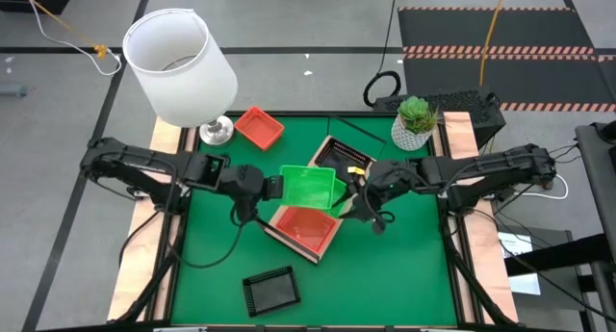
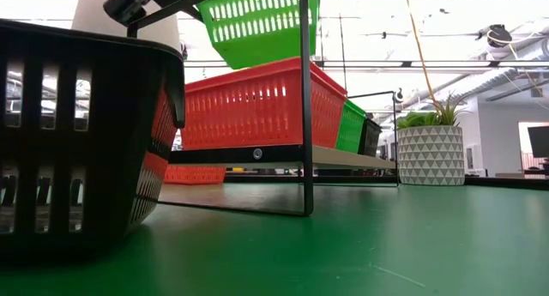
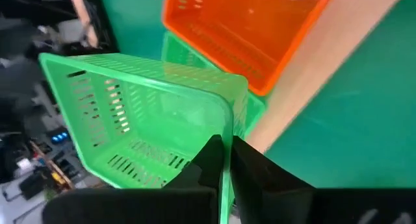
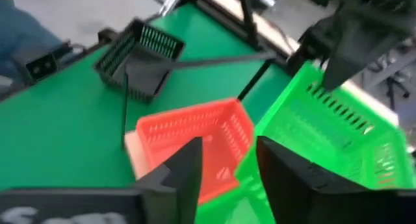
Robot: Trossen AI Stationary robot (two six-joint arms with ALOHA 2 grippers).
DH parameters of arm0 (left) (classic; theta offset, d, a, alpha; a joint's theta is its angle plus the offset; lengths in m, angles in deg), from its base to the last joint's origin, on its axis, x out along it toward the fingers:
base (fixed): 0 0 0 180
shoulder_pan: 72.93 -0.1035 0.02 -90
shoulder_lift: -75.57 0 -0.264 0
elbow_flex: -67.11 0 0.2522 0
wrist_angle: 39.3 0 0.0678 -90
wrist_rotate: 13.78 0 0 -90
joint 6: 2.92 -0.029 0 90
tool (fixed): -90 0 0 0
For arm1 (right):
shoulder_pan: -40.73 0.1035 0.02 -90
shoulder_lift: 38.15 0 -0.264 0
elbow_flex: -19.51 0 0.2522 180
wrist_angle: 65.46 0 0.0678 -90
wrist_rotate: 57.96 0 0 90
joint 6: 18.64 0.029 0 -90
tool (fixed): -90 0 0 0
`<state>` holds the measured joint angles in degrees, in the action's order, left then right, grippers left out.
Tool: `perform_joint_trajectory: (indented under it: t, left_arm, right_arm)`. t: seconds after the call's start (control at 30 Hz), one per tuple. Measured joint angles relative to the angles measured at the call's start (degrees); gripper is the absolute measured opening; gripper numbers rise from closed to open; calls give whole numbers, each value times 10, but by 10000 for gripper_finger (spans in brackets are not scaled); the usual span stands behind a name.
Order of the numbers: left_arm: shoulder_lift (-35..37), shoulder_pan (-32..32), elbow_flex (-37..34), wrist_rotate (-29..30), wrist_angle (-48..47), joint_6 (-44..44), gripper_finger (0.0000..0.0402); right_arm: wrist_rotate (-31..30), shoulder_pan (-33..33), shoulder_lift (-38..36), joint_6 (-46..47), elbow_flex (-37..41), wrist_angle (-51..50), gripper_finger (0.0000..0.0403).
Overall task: Stack baskets on shelf by color
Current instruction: Stack the green bin into the stacked green bin on the shelf
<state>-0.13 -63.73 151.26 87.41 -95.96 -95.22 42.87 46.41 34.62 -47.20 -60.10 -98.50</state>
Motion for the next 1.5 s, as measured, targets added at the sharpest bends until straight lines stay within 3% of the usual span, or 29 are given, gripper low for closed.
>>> perform_joint_trajectory:
  t: [0.2,0.37,0.6,0.87,1.1,1.27,1.5]
  left_arm:
    - [-1,-35,0,-41,12,-25,7]
    - [-34,-61,-1,-60,25,-56,21]
    - [-80,-63,0,-78,39,-89,6]
    - [-112,-67,0,-59,71,-158,22]
    - [-113,-75,0,-56,105,-201,7]
    - [-116,-94,0,-56,100,-218,31]
    - [-133,-99,0,-56,96,-219,30]
  right_arm:
    - [-2,-1,0,-7,0,-13,181]
    - [-3,0,-18,19,0,-57,175]
    - [-4,20,-91,139,36,-112,162]
    - [-93,51,-179,206,131,-50,160]
    - [-96,53,-222,197,198,24,160]
    - [-111,53,-231,186,202,23,160]
    - [-111,53,-233,180,202,22,160]
